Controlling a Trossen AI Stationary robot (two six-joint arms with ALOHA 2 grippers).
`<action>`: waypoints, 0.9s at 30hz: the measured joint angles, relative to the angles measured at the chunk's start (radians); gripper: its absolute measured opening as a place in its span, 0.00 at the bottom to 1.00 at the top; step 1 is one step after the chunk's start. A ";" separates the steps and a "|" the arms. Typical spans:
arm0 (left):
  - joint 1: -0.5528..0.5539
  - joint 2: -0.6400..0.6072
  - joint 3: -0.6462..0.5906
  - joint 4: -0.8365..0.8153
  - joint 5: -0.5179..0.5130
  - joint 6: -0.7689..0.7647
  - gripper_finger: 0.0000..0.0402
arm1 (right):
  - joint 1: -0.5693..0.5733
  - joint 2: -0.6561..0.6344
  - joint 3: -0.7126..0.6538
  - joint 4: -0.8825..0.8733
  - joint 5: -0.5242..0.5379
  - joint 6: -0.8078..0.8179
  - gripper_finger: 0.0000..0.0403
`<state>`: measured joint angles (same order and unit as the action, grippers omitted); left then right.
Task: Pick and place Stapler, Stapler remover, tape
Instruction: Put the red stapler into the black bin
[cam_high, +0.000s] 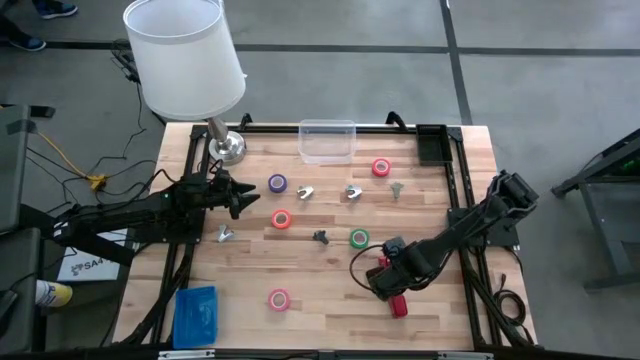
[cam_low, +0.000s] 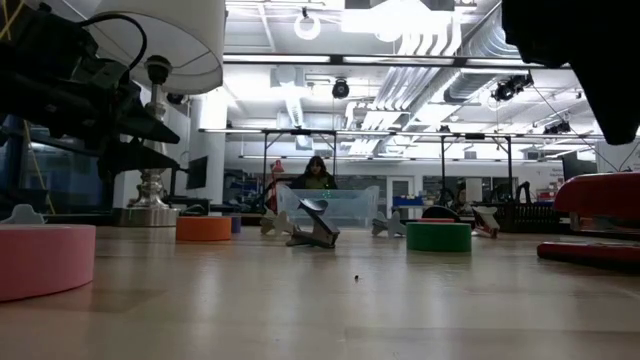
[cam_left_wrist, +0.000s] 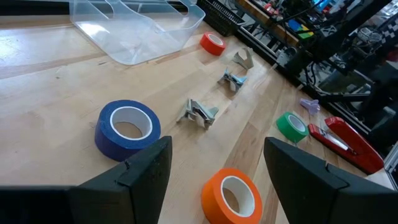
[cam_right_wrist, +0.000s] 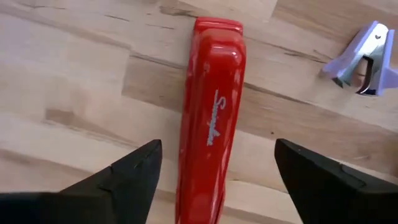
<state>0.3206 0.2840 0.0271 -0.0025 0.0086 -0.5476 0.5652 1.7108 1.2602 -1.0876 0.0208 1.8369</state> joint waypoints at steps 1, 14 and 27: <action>0.000 0.000 0.000 0.000 0.000 0.000 0.62 | 0.000 0.003 0.000 0.000 0.000 0.004 0.79; 0.000 0.000 0.000 0.000 0.000 0.000 0.62 | 0.005 0.109 0.000 0.103 -0.156 0.029 0.97; 0.000 0.000 0.000 0.000 0.000 0.000 0.62 | 0.006 0.209 -0.010 0.167 -0.270 -0.010 0.94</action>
<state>0.3206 0.2840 0.0269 -0.0025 0.0086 -0.5478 0.5707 1.9194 1.2506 -0.9207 -0.2492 1.8274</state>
